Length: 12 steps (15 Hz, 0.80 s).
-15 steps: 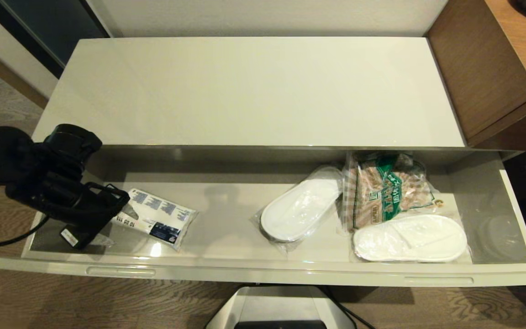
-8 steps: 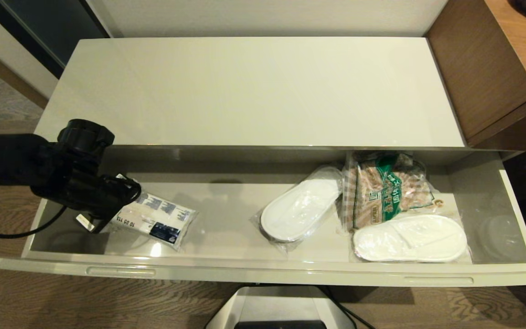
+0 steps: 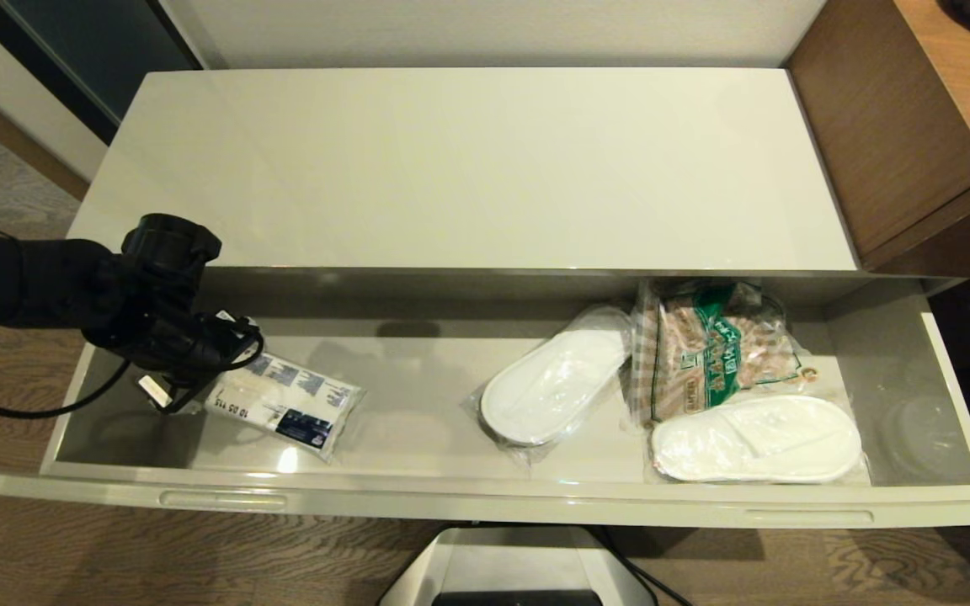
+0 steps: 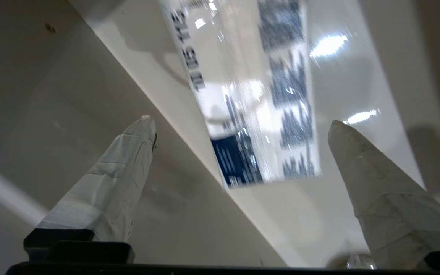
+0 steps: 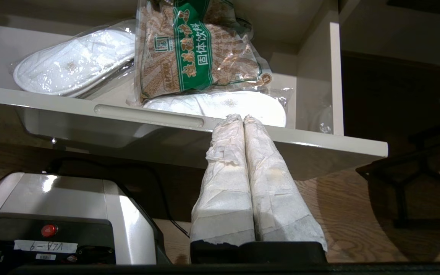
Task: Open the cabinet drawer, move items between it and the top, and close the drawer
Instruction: Take out the tissue from the drawer
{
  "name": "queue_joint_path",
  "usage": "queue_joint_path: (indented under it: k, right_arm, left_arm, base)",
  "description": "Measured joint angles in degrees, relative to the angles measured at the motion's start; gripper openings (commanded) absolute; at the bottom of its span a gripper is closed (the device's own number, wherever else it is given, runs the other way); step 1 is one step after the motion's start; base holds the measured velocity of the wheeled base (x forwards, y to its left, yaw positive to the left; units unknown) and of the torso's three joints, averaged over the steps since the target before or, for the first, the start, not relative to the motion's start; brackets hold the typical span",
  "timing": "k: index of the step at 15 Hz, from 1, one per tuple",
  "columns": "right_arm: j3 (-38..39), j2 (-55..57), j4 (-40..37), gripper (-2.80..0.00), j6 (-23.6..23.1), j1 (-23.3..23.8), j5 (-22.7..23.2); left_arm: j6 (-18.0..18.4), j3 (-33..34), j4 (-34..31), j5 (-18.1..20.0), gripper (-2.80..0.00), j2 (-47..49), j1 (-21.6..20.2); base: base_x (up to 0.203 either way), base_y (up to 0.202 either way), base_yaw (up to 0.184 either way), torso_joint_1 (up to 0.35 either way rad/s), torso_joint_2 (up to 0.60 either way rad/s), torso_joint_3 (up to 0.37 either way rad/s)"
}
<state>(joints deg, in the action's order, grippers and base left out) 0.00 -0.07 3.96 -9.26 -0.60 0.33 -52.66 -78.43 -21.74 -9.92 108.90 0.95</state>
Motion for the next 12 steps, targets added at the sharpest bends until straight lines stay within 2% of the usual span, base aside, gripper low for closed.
queue_joint_path:
  k: [3, 7, 12]
  right_arm:
    - [0.0, 0.0, 0.0, -2.80, 0.0, 0.0, 0.0]
    - [0.0, 0.0, 0.0, -2.80, 0.0, 0.0, 0.0]
    - [0.0, 0.0, 0.0, -2.80, 0.0, 0.0, 0.0]
  left_arm:
    - [0.4, -1.3, 0.1, 0.0, 0.00, 2.8, -0.9]
    - [3.4, -2.9, 2.1, -0.1, 0.00, 5.8, -1.2]
    - [3.8, -4.0, 3.1, 0.1, 0.00, 9.1, -1.1]
  base:
    - [0.000, 0.000, 0.000, 0.000, 0.00, 0.000]
    - [0.000, 0.000, 0.000, 0.000, 0.00, 0.000]
    - [0.000, 0.000, 0.000, 0.000, 0.00, 0.000]
